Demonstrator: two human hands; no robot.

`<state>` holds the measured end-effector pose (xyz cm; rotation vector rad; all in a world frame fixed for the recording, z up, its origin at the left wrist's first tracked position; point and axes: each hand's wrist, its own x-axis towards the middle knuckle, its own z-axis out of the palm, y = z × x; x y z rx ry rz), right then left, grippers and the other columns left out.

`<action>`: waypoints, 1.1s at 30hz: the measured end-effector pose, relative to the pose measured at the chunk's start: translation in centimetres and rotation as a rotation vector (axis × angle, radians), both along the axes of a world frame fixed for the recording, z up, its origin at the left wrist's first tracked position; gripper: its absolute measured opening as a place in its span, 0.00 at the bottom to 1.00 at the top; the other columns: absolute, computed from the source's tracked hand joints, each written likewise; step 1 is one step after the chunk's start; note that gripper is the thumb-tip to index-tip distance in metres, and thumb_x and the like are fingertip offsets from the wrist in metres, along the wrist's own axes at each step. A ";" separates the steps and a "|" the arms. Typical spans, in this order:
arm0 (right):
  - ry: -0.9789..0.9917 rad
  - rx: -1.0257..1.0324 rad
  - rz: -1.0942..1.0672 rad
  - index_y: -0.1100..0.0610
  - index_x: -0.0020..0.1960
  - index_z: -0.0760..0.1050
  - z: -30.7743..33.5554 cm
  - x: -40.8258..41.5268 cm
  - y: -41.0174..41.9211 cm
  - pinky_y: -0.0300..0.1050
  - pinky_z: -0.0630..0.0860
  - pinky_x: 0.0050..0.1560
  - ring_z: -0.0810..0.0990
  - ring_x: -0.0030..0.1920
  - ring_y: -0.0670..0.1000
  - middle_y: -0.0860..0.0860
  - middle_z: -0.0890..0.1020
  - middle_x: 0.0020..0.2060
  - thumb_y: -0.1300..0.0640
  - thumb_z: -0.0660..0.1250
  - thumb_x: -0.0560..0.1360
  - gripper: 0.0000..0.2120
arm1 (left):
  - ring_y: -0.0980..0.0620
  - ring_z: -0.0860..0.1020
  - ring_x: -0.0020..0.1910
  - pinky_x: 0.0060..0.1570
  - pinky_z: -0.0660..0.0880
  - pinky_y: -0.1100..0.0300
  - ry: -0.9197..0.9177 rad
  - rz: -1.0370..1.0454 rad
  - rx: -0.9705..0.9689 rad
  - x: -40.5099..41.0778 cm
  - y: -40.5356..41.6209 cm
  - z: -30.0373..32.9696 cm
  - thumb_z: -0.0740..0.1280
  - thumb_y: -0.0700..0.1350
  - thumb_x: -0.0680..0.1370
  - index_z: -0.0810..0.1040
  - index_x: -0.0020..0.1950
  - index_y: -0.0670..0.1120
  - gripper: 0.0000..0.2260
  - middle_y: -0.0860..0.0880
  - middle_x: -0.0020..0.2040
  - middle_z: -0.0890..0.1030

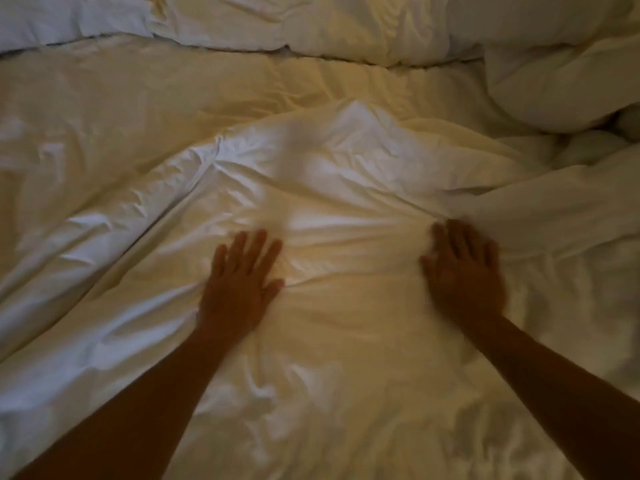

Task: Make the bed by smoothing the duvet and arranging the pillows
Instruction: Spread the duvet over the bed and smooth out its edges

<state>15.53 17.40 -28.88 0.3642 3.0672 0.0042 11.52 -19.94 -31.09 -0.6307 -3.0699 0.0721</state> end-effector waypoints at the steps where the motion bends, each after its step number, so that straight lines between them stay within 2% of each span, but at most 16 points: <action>1: 0.010 -0.014 -0.092 0.56 0.79 0.61 0.8 0.1 0.6 0.63 0.52 0.76 0.58 0.78 0.60 0.58 0.63 0.77 0.41 0.45 0.78 0.33 | 0.39 0.58 0.78 0.74 0.54 0.39 0.002 0.091 -0.006 -0.2 0.0 0.3 0.50 0.60 0.82 0.59 0.80 0.50 0.28 0.43 0.80 0.59; 3: 0.081 -0.108 -0.186 0.60 0.78 0.60 2.5 1.3 0.0 0.65 0.52 0.75 0.58 0.78 0.61 0.61 0.62 0.77 0.42 0.45 0.78 0.34 | 0.35 0.58 0.77 0.74 0.55 0.37 -0.019 0.319 0.059 0.5 1.4 1.8 0.54 0.55 0.82 0.60 0.80 0.46 0.27 0.38 0.79 0.59; 5: 0.185 -0.232 -0.152 0.59 0.79 0.60 4.0 4.3 -2.7 0.63 0.52 0.75 0.56 0.78 0.61 0.60 0.61 0.78 0.44 0.48 0.80 0.31 | 0.35 0.56 0.78 0.74 0.56 0.37 -0.025 0.392 0.189 3.5 3.9 3.5 0.56 0.51 0.82 0.57 0.80 0.43 0.27 0.36 0.79 0.56; 8: 0.154 -0.333 0.043 0.57 0.80 0.57 3.9 12.6 -9.4 0.58 0.50 0.77 0.52 0.80 0.57 0.56 0.57 0.80 0.45 0.51 0.82 0.29 | 0.42 0.49 0.80 0.77 0.51 0.43 -0.099 0.109 0.346 12.5 7.8 5.1 0.53 0.51 0.82 0.53 0.81 0.46 0.28 0.41 0.81 0.51; 11: -0.041 -0.313 0.174 0.52 0.81 0.54 1.6 21.7 -12.0 0.59 0.53 0.77 0.50 0.80 0.53 0.52 0.54 0.80 0.41 0.50 0.82 0.30 | 0.44 0.51 0.80 0.75 0.57 0.42 -0.209 -0.135 0.305 21.1 7.4 4.1 0.56 0.52 0.81 0.56 0.81 0.48 0.28 0.45 0.81 0.52; 13: -0.112 -0.251 0.106 0.49 0.81 0.54 0.7 25.2 -10.2 0.58 0.54 0.77 0.51 0.80 0.53 0.50 0.54 0.80 0.39 0.47 0.82 0.30 | 0.44 0.53 0.80 0.72 0.60 0.40 -0.211 -0.113 0.220 23.7 3.8 2.4 0.56 0.52 0.81 0.57 0.80 0.49 0.27 0.45 0.81 0.54; 16: -0.156 -0.157 -0.182 0.48 0.81 0.50 0.7 27.0 -7.5 0.56 0.48 0.78 0.49 0.80 0.54 0.51 0.53 0.81 0.36 0.42 0.80 0.32 | 0.42 0.54 0.79 0.74 0.56 0.38 -0.172 0.131 0.100 24.2 -2.0 1.3 0.52 0.52 0.81 0.58 0.80 0.49 0.26 0.44 0.81 0.54; 18: -0.123 -0.149 -0.380 0.52 0.81 0.50 1.3 27.7 -7.8 0.59 0.47 0.78 0.48 0.80 0.55 0.54 0.53 0.80 0.38 0.42 0.80 0.34 | 0.40 0.54 0.79 0.75 0.53 0.39 -0.165 0.294 0.115 24.8 -3.4 1.9 0.50 0.52 0.82 0.58 0.80 0.47 0.26 0.41 0.80 0.54; 20: -0.029 -0.267 -0.426 0.55 0.81 0.50 2.6 28.9 -10.3 0.60 0.47 0.78 0.49 0.80 0.57 0.56 0.53 0.80 0.40 0.44 0.80 0.33 | 0.39 0.54 0.79 0.75 0.53 0.39 -0.162 0.312 0.200 26.7 -2.5 2.8 0.49 0.52 0.82 0.57 0.80 0.45 0.26 0.39 0.80 0.55; 21: -0.012 -0.358 -0.369 0.54 0.81 0.50 3.0 30.0 -12.3 0.58 0.45 0.78 0.47 0.80 0.56 0.54 0.52 0.80 0.41 0.46 0.81 0.32 | 0.39 0.53 0.79 0.76 0.52 0.39 -0.182 0.253 0.238 28.4 -1.8 3.1 0.50 0.52 0.82 0.57 0.80 0.45 0.26 0.39 0.80 0.54; 23: -0.049 -0.464 -0.121 0.52 0.81 0.51 3.2 33.4 -16.7 0.54 0.43 0.78 0.45 0.80 0.53 0.51 0.50 0.81 0.42 0.49 0.82 0.31 | 0.40 0.51 0.80 0.75 0.53 0.39 -0.240 0.087 0.273 32.9 -0.9 3.2 0.52 0.51 0.82 0.56 0.81 0.47 0.27 0.42 0.81 0.53; 25: -0.141 -0.405 0.108 0.49 0.81 0.51 2.1 37.8 -19.2 0.55 0.45 0.78 0.46 0.81 0.51 0.49 0.51 0.81 0.41 0.50 0.82 0.30 | 0.40 0.51 0.80 0.74 0.55 0.37 -0.262 0.017 0.231 37.4 -1.3 2.7 0.54 0.51 0.81 0.56 0.81 0.47 0.27 0.42 0.81 0.53; 26: -0.162 -0.359 0.142 0.49 0.81 0.52 1.5 39.7 -19.3 0.56 0.47 0.78 0.47 0.80 0.51 0.49 0.52 0.81 0.41 0.50 0.82 0.30 | 0.40 0.51 0.80 0.74 0.56 0.37 -0.260 0.014 0.205 39.1 -2.1 2.5 0.56 0.52 0.81 0.56 0.80 0.47 0.28 0.42 0.81 0.53; 29: -0.188 -0.250 -0.025 0.48 0.81 0.53 1.3 43.4 -18.2 0.58 0.50 0.77 0.50 0.80 0.53 0.49 0.54 0.80 0.41 0.50 0.82 0.29 | 0.39 0.51 0.79 0.74 0.55 0.35 -0.262 -0.021 0.166 42.0 -5.8 3.0 0.60 0.51 0.80 0.57 0.80 0.48 0.29 0.44 0.81 0.54; 31: -0.237 -0.204 -0.194 0.46 0.81 0.48 2.0 44.4 -18.2 0.60 0.47 0.77 0.47 0.80 0.53 0.49 0.51 0.81 0.40 0.48 0.82 0.29 | 0.39 0.52 0.79 0.73 0.56 0.35 -0.275 -0.060 0.145 42.9 -8.9 3.8 0.62 0.49 0.79 0.58 0.80 0.49 0.30 0.44 0.81 0.55; 33: -0.280 -0.254 -0.362 0.48 0.82 0.46 3.1 44.1 -19.6 0.63 0.47 0.77 0.46 0.80 0.56 0.52 0.49 0.81 0.41 0.48 0.83 0.30 | 0.39 0.53 0.79 0.72 0.58 0.35 -0.301 -0.029 0.137 43.1 -12.5 4.7 0.61 0.48 0.79 0.59 0.80 0.49 0.29 0.43 0.81 0.55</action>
